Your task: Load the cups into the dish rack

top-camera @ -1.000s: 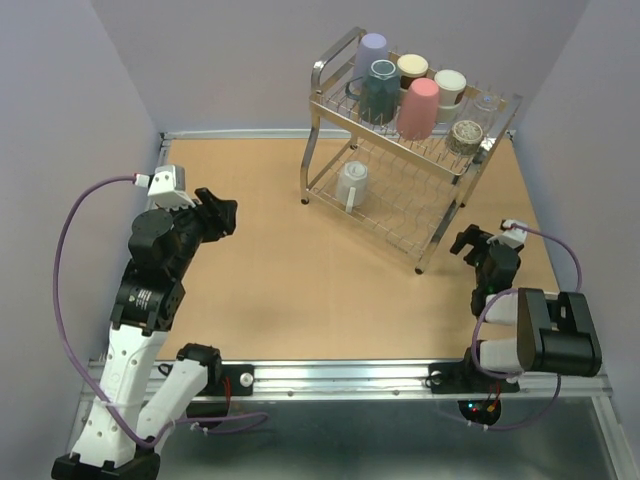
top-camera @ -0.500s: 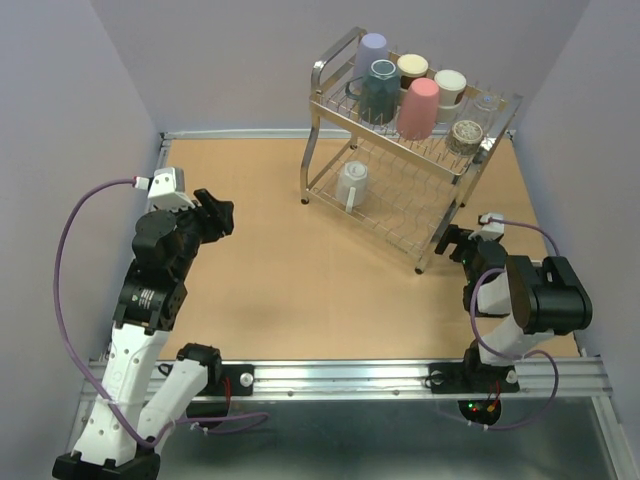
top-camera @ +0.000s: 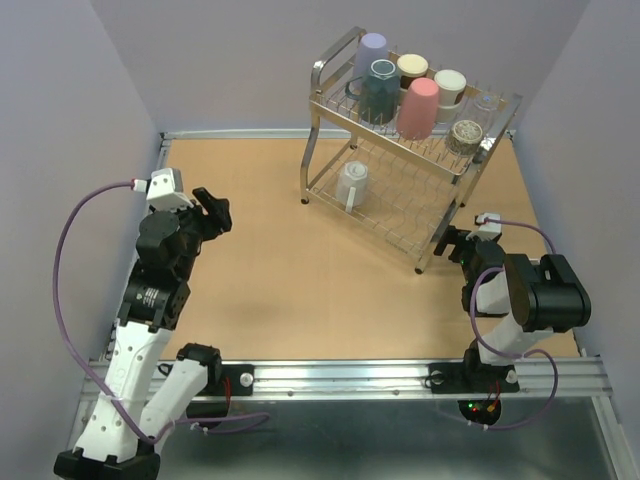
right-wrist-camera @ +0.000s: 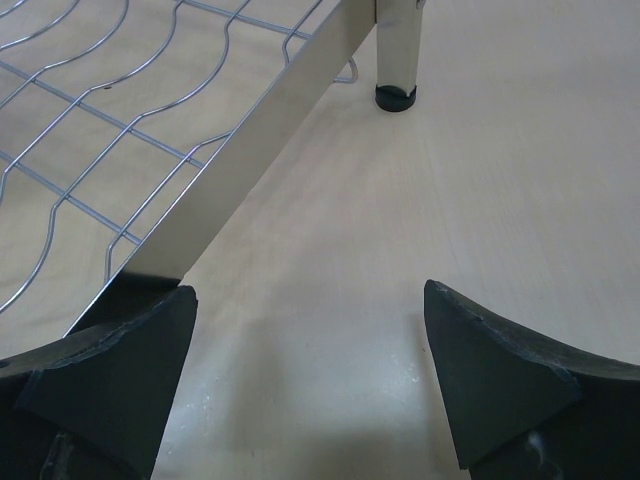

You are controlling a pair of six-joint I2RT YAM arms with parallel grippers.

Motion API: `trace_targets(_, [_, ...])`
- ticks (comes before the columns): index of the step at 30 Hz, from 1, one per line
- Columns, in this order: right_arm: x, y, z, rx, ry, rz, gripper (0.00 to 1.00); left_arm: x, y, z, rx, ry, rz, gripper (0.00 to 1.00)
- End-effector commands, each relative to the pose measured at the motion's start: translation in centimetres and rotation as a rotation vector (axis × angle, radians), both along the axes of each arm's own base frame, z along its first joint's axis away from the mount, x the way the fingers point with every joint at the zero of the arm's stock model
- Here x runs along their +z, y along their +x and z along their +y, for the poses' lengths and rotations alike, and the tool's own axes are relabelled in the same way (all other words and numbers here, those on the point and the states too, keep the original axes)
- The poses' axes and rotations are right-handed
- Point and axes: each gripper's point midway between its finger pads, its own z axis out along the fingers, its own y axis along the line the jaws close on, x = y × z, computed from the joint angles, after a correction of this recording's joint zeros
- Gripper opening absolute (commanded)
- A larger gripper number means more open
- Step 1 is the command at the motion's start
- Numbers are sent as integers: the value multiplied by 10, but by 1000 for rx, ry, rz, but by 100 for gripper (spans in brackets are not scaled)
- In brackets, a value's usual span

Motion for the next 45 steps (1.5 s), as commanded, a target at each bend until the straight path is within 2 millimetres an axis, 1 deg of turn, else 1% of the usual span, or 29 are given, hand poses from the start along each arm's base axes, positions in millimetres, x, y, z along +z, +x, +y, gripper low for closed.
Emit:
trace_targets(1, [37,17,4,21,-21,-137,100,-7,13,20,109,64,-47,71])
trace_targets(2, [37,17,4,19,-19,-137,100,-12,15,26,134,100,-51,71])
trace_targets(3, [37,17,4,21,-21,-139,100,-8,22,35,192,107,-96,71])
trace_targets(4, [37,17,4,21,-19,-137,100,-12,25,39,211,132,-109,71])
trace_targets(5, [37,17,4,20,-19,-137,100,-32,29,42,221,168,-96,73])
trace_targets(9, [37,17,4,21,-21,-139,100,-62,40,53,265,301,-200,74])
trace_targets(10, [37,17,4,19,-19,-137,100,-82,45,58,295,314,-181,76])
trace_targets(11, [37,17,4,21,-21,-139,100,-95,48,61,308,327,-158,76])
trace_targets(12, [36,16,4,21,-19,-136,100,-107,49,64,329,331,-140,76])
trace_targets(13, [37,17,4,19,-19,-137,100,-110,53,69,379,300,-171,76])
trace_targets(14, [37,17,4,19,-19,-137,100,-130,50,68,373,280,-158,78])
trace_targets(15, [37,17,4,20,-19,-137,100,-135,52,66,355,290,-164,78])
trace_targets(16, [37,17,4,19,-19,-139,100,-150,57,63,332,326,-135,78])
trace_targets(18, [37,17,4,20,-19,-137,100,-143,62,61,341,299,-194,78])
trace_targets(20, [37,17,4,19,-19,-137,100,-138,71,60,323,359,-219,79])
trace_targets(21, [37,17,4,17,-18,-139,100,-144,76,60,316,385,-205,79])
trace_targets(23, [37,17,4,19,-19,-139,100,-131,83,68,353,390,-253,80])
trace_targets(24, [37,17,4,20,-19,-137,100,-128,84,79,382,390,-265,80])
trace_targets(26, [37,17,4,20,-19,-139,100,-123,96,76,324,342,-300,80])
trace_targets(27, [37,17,4,19,-19,-137,100,-126,98,74,293,319,-303,80])
trace_targets(28, [37,17,4,20,-18,-139,100,-120,99,73,252,313,-369,80])
trace_targets(29, [37,17,4,17,-20,-139,100,-133,96,74,243,315,-348,77])
trace_targets(31, [38,17,4,19,-18,-142,100,-140,98,76,251,314,-351,77])
trace_targets(34, [37,17,4,19,-18,-139,100,-139,104,74,240,316,-333,77])
trace_targets(35, [37,17,4,17,-20,-139,100,-137,102,75,247,316,-352,74])
trace_targets(36, [37,17,4,19,-18,-139,100,-137,102,75,247,316,-354,75])
trace_targets(37, [37,17,4,19,-18,-139,100,-137,103,75,250,309,-346,98])
trace_targets(43, [37,16,4,22,-21,-137,100,-138,104,72,235,327,-346,99])
trace_targets(45, [37,17,4,19,-18,-139,100,-140,107,65,188,342,-338,99])
